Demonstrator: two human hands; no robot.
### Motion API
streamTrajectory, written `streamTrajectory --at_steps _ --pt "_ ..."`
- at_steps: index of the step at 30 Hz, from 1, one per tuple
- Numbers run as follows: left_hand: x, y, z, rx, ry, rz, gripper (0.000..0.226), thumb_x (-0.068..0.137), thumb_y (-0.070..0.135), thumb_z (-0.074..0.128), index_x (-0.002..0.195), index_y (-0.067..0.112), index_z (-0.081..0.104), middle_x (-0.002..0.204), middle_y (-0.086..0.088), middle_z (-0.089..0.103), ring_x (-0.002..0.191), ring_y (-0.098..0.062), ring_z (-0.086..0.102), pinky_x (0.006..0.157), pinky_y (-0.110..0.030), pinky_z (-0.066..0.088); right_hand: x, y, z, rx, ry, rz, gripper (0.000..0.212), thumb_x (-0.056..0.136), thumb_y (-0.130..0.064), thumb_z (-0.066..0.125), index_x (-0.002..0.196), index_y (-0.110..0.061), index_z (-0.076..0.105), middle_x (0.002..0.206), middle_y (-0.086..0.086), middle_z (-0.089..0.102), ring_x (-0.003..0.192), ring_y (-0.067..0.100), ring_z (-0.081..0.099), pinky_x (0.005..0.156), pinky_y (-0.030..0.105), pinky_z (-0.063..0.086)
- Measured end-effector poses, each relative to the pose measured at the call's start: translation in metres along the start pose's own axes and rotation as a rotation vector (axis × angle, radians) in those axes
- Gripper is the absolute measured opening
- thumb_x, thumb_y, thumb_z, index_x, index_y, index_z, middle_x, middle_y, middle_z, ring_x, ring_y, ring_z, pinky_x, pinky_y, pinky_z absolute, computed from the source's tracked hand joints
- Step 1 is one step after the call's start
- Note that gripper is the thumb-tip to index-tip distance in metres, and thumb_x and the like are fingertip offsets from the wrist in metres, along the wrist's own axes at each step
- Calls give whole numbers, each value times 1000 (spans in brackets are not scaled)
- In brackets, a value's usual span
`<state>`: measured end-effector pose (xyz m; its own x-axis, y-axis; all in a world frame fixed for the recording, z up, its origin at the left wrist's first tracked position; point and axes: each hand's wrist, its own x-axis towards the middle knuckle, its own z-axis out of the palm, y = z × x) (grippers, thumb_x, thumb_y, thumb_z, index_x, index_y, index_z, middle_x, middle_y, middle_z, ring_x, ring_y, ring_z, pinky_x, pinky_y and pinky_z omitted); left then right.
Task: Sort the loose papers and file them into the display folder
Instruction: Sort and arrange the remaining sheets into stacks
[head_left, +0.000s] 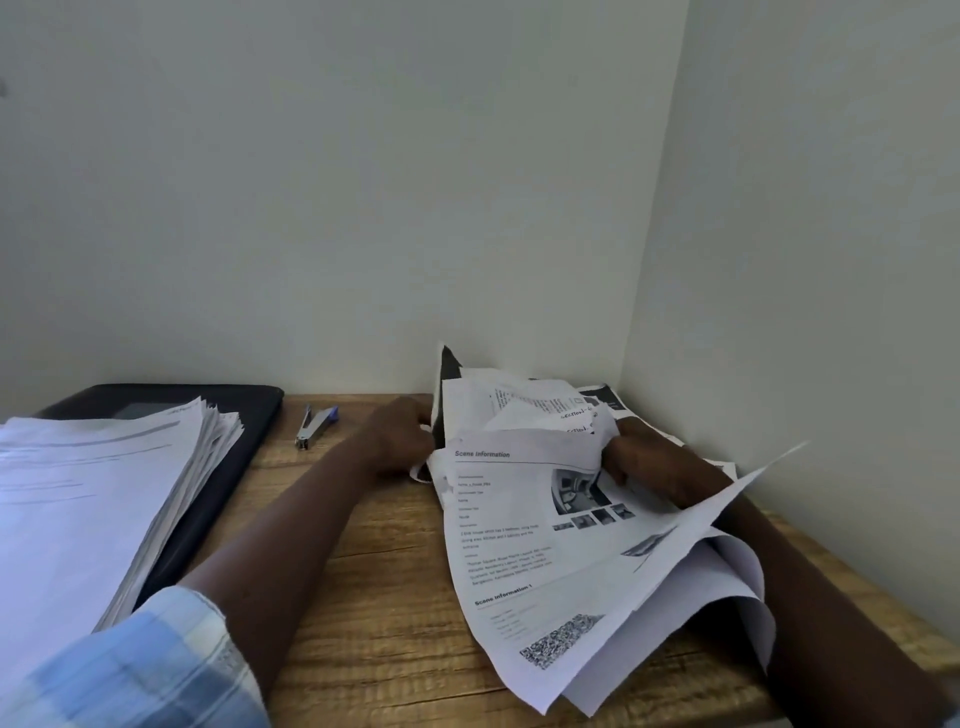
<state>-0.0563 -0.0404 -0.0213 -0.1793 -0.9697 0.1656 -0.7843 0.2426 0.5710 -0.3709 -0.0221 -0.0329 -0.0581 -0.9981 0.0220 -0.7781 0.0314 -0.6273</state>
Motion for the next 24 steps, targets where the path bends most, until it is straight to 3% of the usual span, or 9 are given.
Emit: streamTrajectory --at_steps 2,5,7,10,12,16,18,20,24 --pt "0 4 0 167 54 -45 30 89 30 74 118 23 72 120 0 72 113 -22 65 83 -27 48 3 2 -1 22 20 16 34 40 -27 68 71 -13 65 77 14 63 77 37 62 72 47 54" --pt "6 6 -2 164 81 -146 53 87 38 77 132 12 63 131 -7 66 121 -27 61 88 -31 48 21 24 1 87 5 -3 49 23 -37 54 65 -15 66 66 11 64 76 40 65 75 56 54" --pt "10 2 -1 55 111 -210 43 86 28 77 120 7 64 124 -13 68 116 -30 62 82 -32 47 9 13 0 102 13 1 42 23 -37 53 58 -15 63 60 9 61 71 36 62 70 52 50" --pt "14 -6 -2 -350 180 -277 25 77 13 80 96 0 68 100 -20 72 95 -35 71 74 -41 57 -12 -8 1 160 28 -23 23 34 -26 57 54 -14 60 58 8 58 66 28 57 64 44 43" --pt "15 -9 -7 -474 323 -256 22 74 15 83 89 3 72 89 -16 73 88 -35 74 68 -41 59 -20 -18 5 213 42 -38 21 44 -17 54 62 -8 63 58 8 58 65 25 56 62 36 39" --pt "6 -9 -31 -438 733 -144 20 84 26 75 96 11 76 95 -10 76 87 -29 70 74 -36 55 -21 -20 18 354 71 -114 49 53 -17 56 95 5 70 73 22 68 66 24 63 58 32 41" --pt "3 -14 -45 -452 910 -149 19 91 24 71 104 11 74 100 -12 74 90 -30 66 75 -30 44 -23 -20 21 414 117 -115 38 65 -15 58 99 -4 71 69 10 69 61 16 64 54 27 42" --pt "-1 -19 -56 -582 1050 -166 18 92 23 70 105 10 73 101 -13 74 93 -32 67 76 -28 43 -22 -19 21 449 140 -150 29 79 3 50 94 -11 71 61 -2 67 55 7 61 51 23 42" --pt "-11 -33 -69 -760 1178 -285 26 94 23 70 113 5 71 112 -15 73 103 -30 67 78 -20 39 -17 -16 20 421 173 -128 34 61 -15 53 90 -9 70 72 13 70 65 22 62 61 37 44"
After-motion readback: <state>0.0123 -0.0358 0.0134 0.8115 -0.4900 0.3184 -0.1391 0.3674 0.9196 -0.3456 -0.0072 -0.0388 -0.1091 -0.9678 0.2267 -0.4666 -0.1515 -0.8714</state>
